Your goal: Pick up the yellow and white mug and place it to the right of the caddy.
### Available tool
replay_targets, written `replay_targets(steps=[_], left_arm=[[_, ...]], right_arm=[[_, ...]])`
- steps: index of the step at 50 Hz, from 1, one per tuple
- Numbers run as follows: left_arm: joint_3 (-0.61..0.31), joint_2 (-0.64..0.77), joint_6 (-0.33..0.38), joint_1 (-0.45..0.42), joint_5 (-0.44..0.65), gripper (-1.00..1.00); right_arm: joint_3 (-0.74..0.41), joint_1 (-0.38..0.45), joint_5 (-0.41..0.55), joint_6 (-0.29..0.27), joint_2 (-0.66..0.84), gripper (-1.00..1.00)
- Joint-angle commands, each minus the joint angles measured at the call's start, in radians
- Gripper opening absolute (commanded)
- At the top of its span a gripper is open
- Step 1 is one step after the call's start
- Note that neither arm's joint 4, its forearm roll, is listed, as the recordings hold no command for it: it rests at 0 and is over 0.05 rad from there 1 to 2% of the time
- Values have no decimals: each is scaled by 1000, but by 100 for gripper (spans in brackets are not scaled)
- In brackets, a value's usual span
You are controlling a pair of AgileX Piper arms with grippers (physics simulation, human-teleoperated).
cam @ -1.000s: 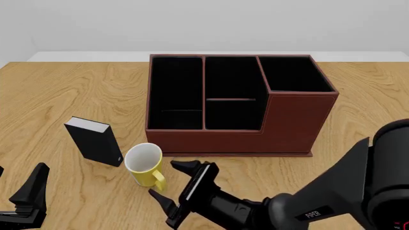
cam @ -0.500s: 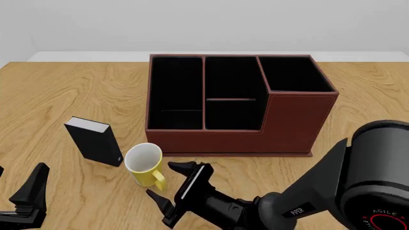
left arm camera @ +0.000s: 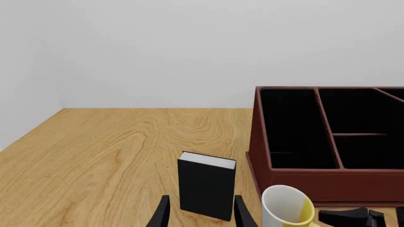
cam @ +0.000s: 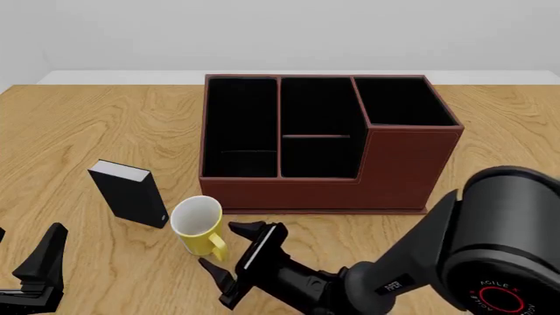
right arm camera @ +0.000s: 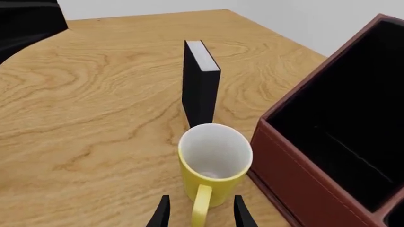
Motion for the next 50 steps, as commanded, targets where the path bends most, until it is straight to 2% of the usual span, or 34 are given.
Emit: replay_targets(steps=[1,7,8,28,34,50], left_arm=[[0,0,0,0,0,100],[0,0,0,0,0,100],[0,0,0,0,0,100],[0,0,0,0,0,100],[0,0,0,0,0,100],[0,0,0,0,0,100]], right_arm=[[-16,0,3,2,17,100],[-12,5,-2,1,16,100],[-10,1,-1,0,13,-100],[9,-1,-18,0,9,-100],[55,30,-38,-20,-51,-100],[147,42,-50,-42,-178,-100]])
